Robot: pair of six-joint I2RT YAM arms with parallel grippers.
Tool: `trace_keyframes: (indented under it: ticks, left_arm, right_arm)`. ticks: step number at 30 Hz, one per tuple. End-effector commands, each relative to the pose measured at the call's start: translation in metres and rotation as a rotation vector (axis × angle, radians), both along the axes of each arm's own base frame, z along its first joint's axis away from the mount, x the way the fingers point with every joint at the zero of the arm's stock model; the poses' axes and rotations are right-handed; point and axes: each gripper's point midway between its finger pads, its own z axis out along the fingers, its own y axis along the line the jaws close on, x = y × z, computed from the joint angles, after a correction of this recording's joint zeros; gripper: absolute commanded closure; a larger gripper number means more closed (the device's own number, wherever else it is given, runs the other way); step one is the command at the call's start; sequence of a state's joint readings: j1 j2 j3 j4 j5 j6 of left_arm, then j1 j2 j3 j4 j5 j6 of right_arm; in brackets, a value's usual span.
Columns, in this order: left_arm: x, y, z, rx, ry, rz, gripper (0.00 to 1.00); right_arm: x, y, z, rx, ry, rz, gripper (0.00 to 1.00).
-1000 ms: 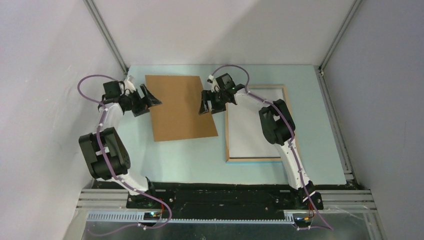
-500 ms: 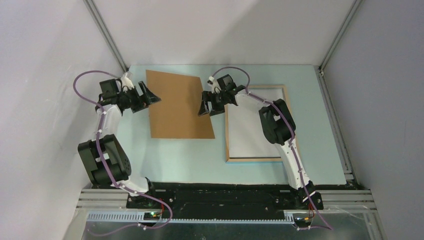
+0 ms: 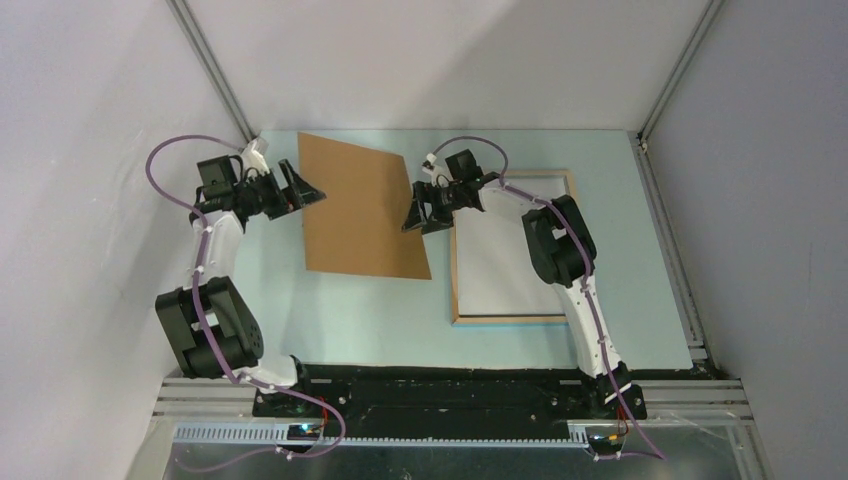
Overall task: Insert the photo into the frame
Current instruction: Turn over the photo frame item at the center of the board.
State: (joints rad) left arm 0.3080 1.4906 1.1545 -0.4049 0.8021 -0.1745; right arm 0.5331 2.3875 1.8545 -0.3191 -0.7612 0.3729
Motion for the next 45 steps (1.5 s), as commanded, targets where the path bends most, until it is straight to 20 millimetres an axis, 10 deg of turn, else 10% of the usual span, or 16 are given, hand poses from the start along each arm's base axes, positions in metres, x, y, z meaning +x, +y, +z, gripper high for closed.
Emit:
trace_keyframes:
  ticks: [1,15,29,45]
  left_arm:
    - [-0.019,-0.040,0.025,-0.108,-0.036,-0.166,0.07]
    - [-0.024,-0.051,0.033,-0.140,-0.052,-0.217,0.07]
    - [0.007,-0.017,0.021,0.066,-0.028,0.004,0.15]
    - [0.019,-0.022,0.016,0.128,0.000,0.023,0.71]
  right_arm:
    - [-0.015,0.014,0.019,0.091,0.015,0.072,0.16]
    - [-0.018,0.013,0.021,0.141,0.035,0.108,0.17]
    - [-0.014,0.007,0.026,0.115,0.011,0.085,0.18]
    - [-0.013,0.006,0.035,0.105,-0.014,0.076,0.17]
